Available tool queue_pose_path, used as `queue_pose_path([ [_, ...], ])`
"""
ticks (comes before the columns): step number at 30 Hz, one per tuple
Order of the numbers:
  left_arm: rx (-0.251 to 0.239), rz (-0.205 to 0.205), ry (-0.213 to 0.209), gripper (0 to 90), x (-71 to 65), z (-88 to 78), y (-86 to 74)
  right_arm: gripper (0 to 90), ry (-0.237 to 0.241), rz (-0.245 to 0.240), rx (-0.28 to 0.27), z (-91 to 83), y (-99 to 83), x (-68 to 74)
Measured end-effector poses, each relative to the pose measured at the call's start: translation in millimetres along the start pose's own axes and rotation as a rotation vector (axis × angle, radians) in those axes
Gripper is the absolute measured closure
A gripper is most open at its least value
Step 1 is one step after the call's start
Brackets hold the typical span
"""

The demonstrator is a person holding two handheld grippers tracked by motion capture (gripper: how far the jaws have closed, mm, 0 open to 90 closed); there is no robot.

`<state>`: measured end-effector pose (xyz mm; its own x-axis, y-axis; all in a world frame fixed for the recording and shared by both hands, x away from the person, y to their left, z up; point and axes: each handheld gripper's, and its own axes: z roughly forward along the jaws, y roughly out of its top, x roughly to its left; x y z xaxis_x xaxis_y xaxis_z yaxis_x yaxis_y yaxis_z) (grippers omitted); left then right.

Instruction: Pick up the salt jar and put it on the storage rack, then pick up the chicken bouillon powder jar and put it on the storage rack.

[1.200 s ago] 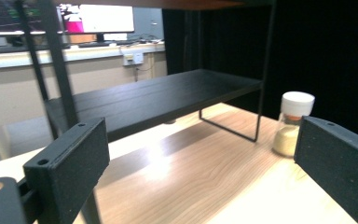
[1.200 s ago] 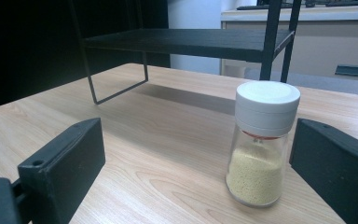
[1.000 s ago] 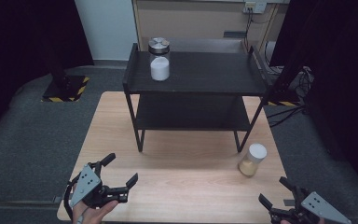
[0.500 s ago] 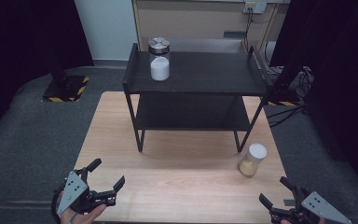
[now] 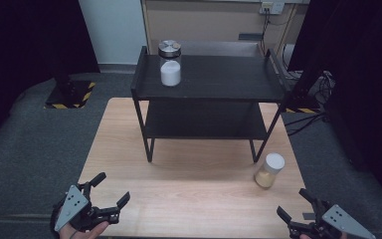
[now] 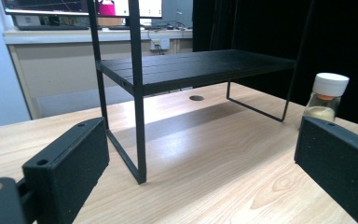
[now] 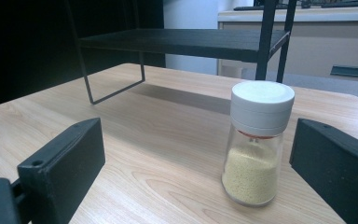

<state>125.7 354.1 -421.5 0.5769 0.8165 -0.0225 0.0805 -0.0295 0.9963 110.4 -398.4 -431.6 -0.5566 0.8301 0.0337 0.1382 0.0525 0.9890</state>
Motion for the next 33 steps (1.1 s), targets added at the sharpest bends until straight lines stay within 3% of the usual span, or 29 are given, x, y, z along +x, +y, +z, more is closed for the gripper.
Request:
queue_pose_path([
  [4, 0.033, 0.003, -0.043, 1.5, 7.3, -0.6, 2.9, 3.3, 0.002, -0.006, -0.008, -0.1, -0.5, -0.2],
  [10, 0.044, -0.002, -0.071, 1.5, 10.5, 1.0, 3.4, 3.2, -0.003, -0.002, -0.009, -0.4, -0.9, -0.1],
  [33, 0.047, -0.007, -0.085, 1.1, 9.6, 0.9, 4.2, 2.5, -0.006, -0.006, -0.012, -1.2, -1.2, -1.0],
])
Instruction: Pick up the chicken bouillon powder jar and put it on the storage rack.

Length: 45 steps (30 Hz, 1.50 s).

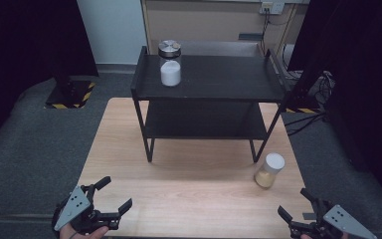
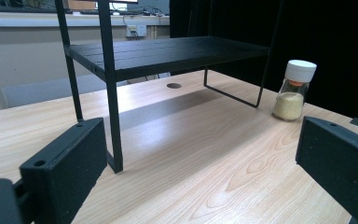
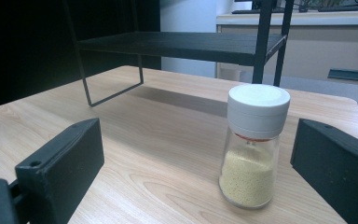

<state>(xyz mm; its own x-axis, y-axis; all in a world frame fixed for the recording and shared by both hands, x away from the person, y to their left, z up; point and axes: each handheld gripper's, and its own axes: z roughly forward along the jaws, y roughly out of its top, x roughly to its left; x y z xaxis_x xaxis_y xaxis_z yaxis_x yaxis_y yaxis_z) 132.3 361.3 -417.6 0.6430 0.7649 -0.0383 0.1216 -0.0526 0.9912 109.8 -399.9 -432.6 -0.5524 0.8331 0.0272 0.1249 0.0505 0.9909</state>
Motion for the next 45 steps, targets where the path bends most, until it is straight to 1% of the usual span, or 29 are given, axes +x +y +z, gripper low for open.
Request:
queue_pose_path([
  [1, -0.009, -0.013, -0.004, 1.1, 1.1, -0.1, -1.2, 1.9, -0.005, -0.002, -0.004, -0.6, 0.1, 0.4],
  [6, -0.013, -0.013, 0.0, 0.7, 1.1, -1.5, -1.3, 0.7, -0.014, 0.008, -0.013, -2.0, 0.4, 1.6],
  [14, -0.012, -0.014, -0.002, 0.6, 2.1, -2.1, -1.4, 0.6, -0.02, -0.014, -0.008, -1.9, 3.4, 4.4],
  [18, -0.008, -0.014, -0.007, 0.6, 1.6, -0.7, -1.6, 0.5, -0.008, -0.018, 0.002, -1.3, 5.9, 3.1],
  [19, 0.001, -0.01, -0.012, 0.5, 1.4, 0.7, -1.3, 0.5, -0.002, -0.023, 0.002, -1.0, 7.6, 2.3],
  [24, -0.001, -0.014, -0.02, 0.4, 1.9, 1.6, -1.9, 0.5, -0.002, -0.026, -0.011, -1.7, 13.8, 2.4],
  [26, -0.001, -0.013, -0.021, 0.4, 2.4, 1.1, -1.6, 0.5, 0.004, -0.011, -0.017, -1.3, 15.5, 0.8],
  [30, -0.004, -0.014, -0.017, 0.4, 2.9, 0.3, -1.7, 0.6, 0.005, -0.016, -0.003, -2.1, 19.1, 0.6],
  [31, -0.004, -0.019, -0.016, 0.4, 3.7, 0.1, -2.0, 0.6, 0.004, -0.016, 0.009, -4.0, 20.6, 0.5],
  [35, -0.002, -0.017, -0.02, 0.4, 3.9, 0.6, -1.8, 0.7, -0.004, -0.008, 0.017, -7.3, 23.3, 0.8],
  [37, 0.004, -0.008, -0.023, 0.4, 3.0, 1.7, -1.2, 0.8, -0.008, -0.007, 0.017, -9.6, 27.2, 0.6],
  [41, 0.008, -0.007, -0.025, 0.5, 2.9, 2.1, -0.9, 0.8, -0.013, -0.005, 0.023, -8.9, 33.2, 0.6],
  [45, 0.006, -0.007, -0.025, 0.5, 2.8, 1.9, -0.9, 0.9, -0.021, -0.013, 0.029, -6.3, 37.0, 1.6],
])
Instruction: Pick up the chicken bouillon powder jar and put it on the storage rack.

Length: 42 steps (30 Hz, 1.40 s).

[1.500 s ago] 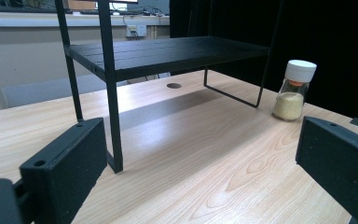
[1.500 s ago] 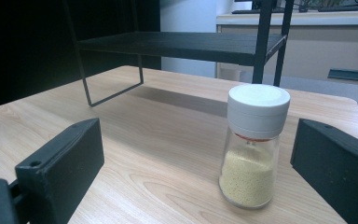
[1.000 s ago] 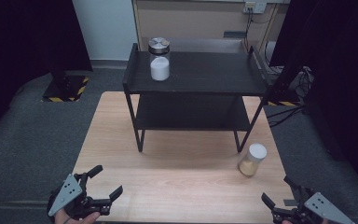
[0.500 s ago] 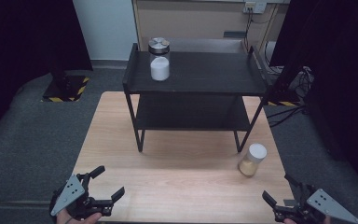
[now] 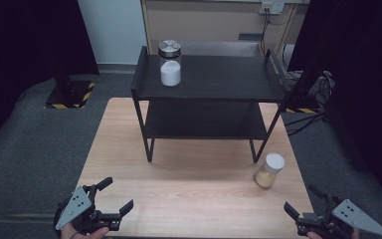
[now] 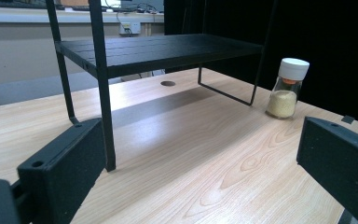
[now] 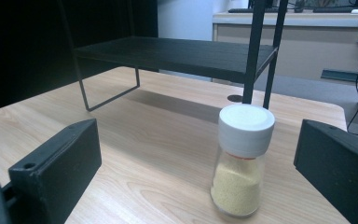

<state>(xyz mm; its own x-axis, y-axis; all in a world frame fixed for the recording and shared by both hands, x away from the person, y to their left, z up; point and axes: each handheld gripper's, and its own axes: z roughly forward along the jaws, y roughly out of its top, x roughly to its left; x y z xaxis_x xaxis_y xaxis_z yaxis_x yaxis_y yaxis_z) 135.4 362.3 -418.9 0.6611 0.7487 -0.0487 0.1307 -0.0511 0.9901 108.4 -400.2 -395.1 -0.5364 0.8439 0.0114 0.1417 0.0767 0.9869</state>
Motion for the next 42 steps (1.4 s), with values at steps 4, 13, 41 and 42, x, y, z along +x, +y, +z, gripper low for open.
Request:
queue_pose_path([
  [4, 0.001, 0.002, -0.001, 0.5, 0.0, 0.1, 0.2, 1.3, -0.017, 0.007, 0.006, 4.7, 1.3, 0.0],
  [13, 0.007, 0.004, -0.005, 0.5, 0.7, 0.8, 0.2, 1.8, 0.023, -0.018, 0.025, 17.6, -2.8, -17.2],
  [41, 0.042, -0.02, 0.015, 0.5, -0.2, 5.6, -3.3, 3.4, 0.17, -0.044, 0.044, 76.7, -12.8, -86.9],
  [42, 0.045, -0.019, 0.011, 0.6, -0.4, 6.3, -3.4, 3.4, 0.165, -0.044, 0.043, 78.6, -13.4, -87.7],
])
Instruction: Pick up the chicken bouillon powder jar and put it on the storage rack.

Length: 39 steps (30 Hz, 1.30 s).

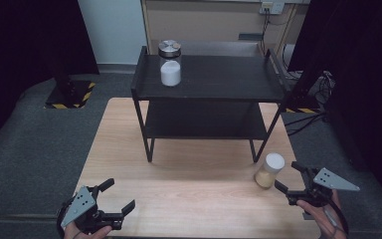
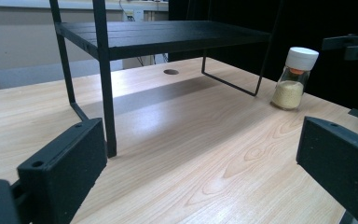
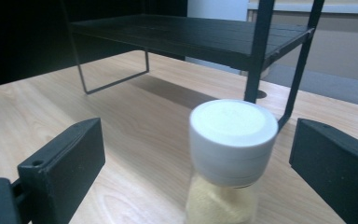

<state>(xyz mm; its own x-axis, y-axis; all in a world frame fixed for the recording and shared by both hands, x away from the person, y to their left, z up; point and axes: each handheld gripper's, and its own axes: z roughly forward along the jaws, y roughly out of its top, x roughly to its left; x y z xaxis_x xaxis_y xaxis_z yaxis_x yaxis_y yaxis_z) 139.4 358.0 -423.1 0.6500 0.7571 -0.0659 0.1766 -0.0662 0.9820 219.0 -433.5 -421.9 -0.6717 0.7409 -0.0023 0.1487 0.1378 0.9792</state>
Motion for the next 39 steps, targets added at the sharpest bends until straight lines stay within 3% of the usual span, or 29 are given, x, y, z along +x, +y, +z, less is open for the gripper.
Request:
queue_pose_path([
  [9, 0.008, -0.001, 0.0, 0.6, -0.3, 2.1, -0.3, 6.1, -0.011, -0.001, 0.011, 18.1, -3.9, -11.1],
  [12, 0.009, -0.001, 0.001, 0.6, -0.2, 1.9, -0.5, 7.0, -0.01, 0.024, -0.003, 24.2, -9.6, -15.2],
  [24, 0.013, -0.002, 0.005, 0.7, -0.7, 2.0, -0.8, 17.6, 0.015, -0.007, 0.032, 48.6, -8.3, -21.7],
  [30, 0.013, -0.002, 0.006, 0.7, -0.4, 1.6, -0.7, 33.0, -0.009, -0.011, 0.037, 51.1, -11.0, -21.2],
  [39, 0.012, -0.002, 0.003, 0.7, -0.5, 1.7, -0.5, 33.6, -0.013, -0.019, 0.055, 51.2, -5.7, -19.2],
])
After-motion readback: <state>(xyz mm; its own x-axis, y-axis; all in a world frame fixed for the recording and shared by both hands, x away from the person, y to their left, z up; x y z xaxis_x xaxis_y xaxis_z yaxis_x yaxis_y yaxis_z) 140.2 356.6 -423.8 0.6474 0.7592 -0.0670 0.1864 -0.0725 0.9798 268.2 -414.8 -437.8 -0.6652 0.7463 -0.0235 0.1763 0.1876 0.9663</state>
